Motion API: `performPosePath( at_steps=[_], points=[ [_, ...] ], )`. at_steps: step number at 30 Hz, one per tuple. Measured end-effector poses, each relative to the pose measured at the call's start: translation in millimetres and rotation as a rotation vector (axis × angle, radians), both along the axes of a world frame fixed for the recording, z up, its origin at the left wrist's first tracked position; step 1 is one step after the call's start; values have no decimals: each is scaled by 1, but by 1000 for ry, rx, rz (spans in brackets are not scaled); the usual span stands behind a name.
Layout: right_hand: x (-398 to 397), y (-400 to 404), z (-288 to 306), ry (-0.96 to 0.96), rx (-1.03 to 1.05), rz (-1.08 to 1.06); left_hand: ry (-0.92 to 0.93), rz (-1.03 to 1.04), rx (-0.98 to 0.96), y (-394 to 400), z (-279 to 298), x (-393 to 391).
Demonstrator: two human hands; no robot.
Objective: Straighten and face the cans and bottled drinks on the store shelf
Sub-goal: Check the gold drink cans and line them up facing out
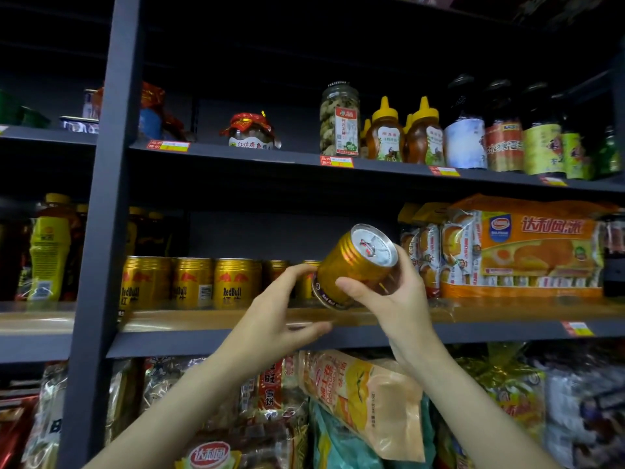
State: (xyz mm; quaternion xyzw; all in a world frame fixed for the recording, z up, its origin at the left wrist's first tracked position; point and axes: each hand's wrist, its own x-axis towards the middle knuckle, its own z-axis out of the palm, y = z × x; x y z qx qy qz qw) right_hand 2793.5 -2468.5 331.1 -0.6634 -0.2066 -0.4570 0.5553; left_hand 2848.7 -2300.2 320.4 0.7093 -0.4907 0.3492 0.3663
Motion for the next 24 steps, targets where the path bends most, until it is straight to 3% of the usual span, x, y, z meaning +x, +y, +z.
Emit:
performPosePath(
  at_steps=[3,5,8,10,13,15,21,24],
  points=[
    [0,5,0,149,290,330,109,-122,-123,-11,-3,-9],
    [-1,5,1,252,374,448,149,-176,-202,-17,-4,-14],
    [-2,-3,4,347,401,604,321,-256,-320,-16,1,-17],
    [-4,-9,5,362,402,695,552,-356,-425,-12,5,-17],
    [-2,-13,3,275,298,701,895,-611,-487,-11,7,-19],
    [-2,-11,5,216,258,705,986,-707,-441,-12,8,-21],
    [-1,-9,19,163,174,562,966,-653,-418,-8,15,-15],
    [11,-10,40,125,51,231,635,-233,-375,4,19,1]
  ],
)
